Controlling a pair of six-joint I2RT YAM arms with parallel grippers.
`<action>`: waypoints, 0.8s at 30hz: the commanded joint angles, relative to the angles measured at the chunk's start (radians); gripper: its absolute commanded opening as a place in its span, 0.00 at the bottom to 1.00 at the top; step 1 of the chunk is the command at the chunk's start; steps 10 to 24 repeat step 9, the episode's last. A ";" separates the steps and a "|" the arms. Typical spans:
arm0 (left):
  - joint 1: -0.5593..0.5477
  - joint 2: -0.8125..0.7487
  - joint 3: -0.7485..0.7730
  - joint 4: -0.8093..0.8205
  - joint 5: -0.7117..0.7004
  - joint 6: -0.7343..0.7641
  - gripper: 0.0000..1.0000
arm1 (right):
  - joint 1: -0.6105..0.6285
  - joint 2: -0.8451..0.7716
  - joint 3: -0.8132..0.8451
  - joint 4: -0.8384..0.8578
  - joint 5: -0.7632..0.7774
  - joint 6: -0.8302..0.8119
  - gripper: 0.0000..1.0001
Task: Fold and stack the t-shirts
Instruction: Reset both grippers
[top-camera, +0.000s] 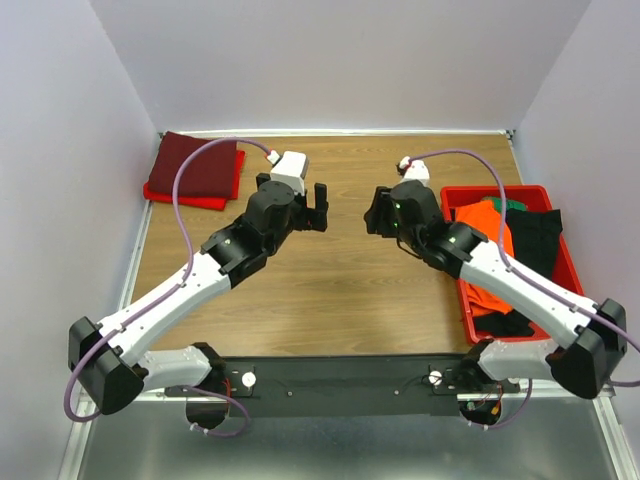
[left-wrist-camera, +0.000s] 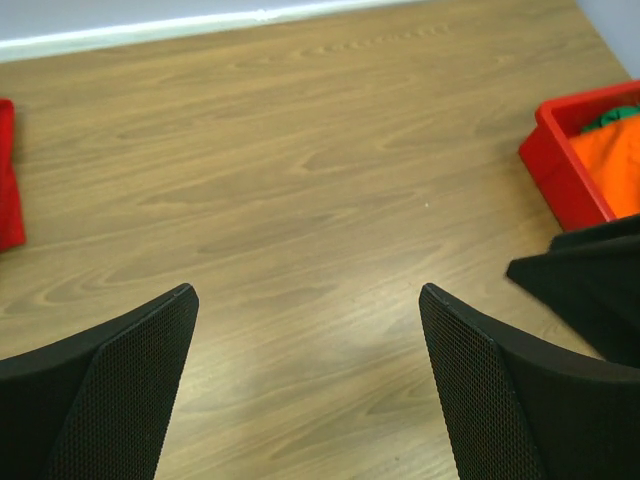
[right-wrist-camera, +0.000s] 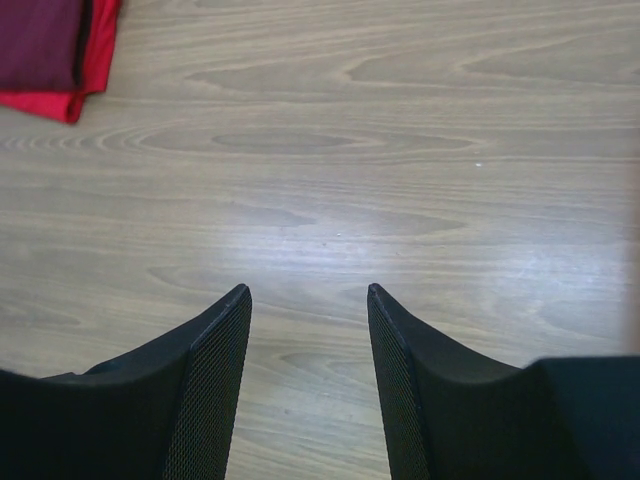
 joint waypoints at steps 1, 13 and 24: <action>0.001 -0.040 -0.021 0.032 0.090 -0.029 0.98 | -0.002 -0.055 -0.060 -0.006 0.114 0.029 0.57; 0.002 -0.090 0.021 0.022 0.145 0.052 0.98 | -0.002 -0.118 -0.132 -0.008 0.136 0.046 0.54; 0.002 -0.090 0.021 0.022 0.145 0.052 0.98 | -0.002 -0.118 -0.132 -0.008 0.136 0.046 0.54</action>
